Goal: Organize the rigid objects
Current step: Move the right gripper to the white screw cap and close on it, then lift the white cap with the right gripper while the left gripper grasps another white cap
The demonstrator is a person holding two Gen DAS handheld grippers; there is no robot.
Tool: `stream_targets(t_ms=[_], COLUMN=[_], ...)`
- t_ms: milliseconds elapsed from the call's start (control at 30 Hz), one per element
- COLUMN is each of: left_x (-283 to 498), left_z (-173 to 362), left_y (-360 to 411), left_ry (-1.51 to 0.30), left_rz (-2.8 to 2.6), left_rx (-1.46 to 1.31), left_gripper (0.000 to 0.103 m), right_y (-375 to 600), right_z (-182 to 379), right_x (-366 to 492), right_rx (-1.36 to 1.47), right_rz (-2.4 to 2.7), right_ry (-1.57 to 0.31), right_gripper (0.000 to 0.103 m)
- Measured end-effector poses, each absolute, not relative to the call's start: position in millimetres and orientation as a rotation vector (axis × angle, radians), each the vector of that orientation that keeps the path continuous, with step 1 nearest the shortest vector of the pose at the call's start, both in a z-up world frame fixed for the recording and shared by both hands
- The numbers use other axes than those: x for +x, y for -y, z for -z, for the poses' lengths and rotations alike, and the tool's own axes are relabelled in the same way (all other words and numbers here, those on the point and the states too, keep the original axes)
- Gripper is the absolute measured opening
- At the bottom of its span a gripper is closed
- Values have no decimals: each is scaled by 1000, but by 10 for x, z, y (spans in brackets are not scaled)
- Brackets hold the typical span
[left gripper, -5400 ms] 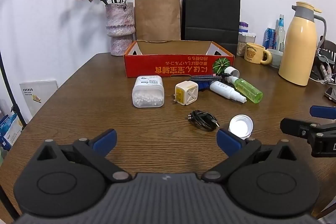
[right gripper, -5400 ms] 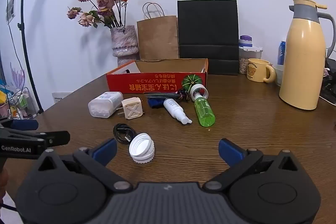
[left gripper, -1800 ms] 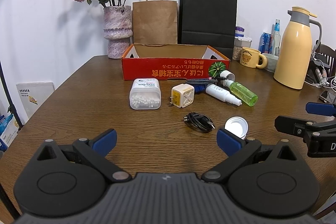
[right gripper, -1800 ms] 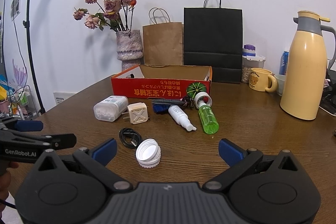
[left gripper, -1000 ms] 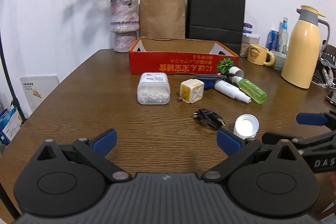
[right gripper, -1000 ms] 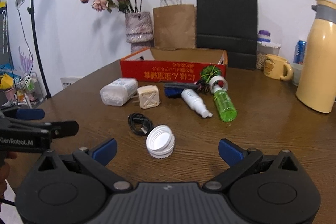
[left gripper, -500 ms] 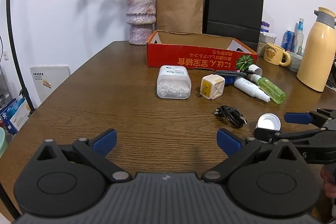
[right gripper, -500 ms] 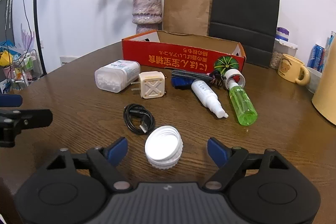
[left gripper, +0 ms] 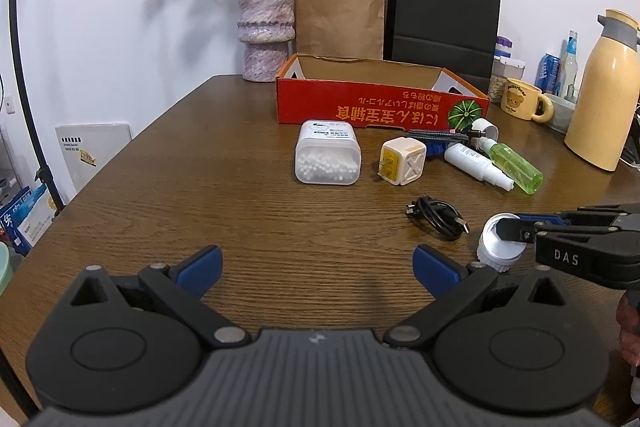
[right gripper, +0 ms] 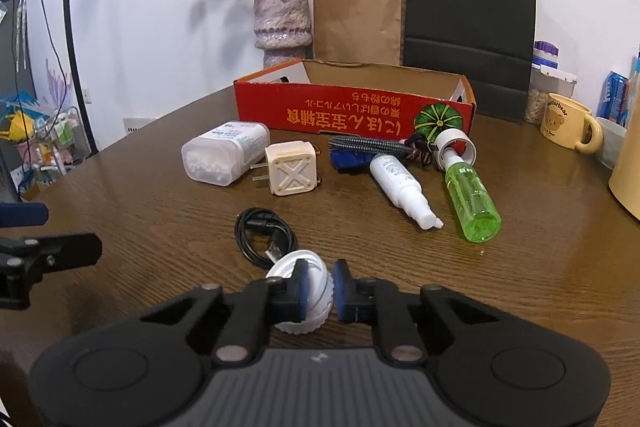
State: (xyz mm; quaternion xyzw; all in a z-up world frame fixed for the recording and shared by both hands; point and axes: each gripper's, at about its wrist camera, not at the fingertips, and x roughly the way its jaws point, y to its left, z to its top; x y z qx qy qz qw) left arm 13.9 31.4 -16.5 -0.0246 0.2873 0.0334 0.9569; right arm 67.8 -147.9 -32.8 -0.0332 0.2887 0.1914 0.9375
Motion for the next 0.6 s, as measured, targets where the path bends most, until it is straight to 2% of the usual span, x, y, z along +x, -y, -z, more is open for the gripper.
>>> stream_targets(t_ms=[600], left_x=[340], left_z=[160], left_y=[42], left_ry=[-601], left_rz=[-31], left_rx=[0], left_gripper=[103], right_y=[1874], right_z=[184], right_x=[658], right_rx=[29], right_rz=[-402], right_ry=[-475], right_gripper=[11])
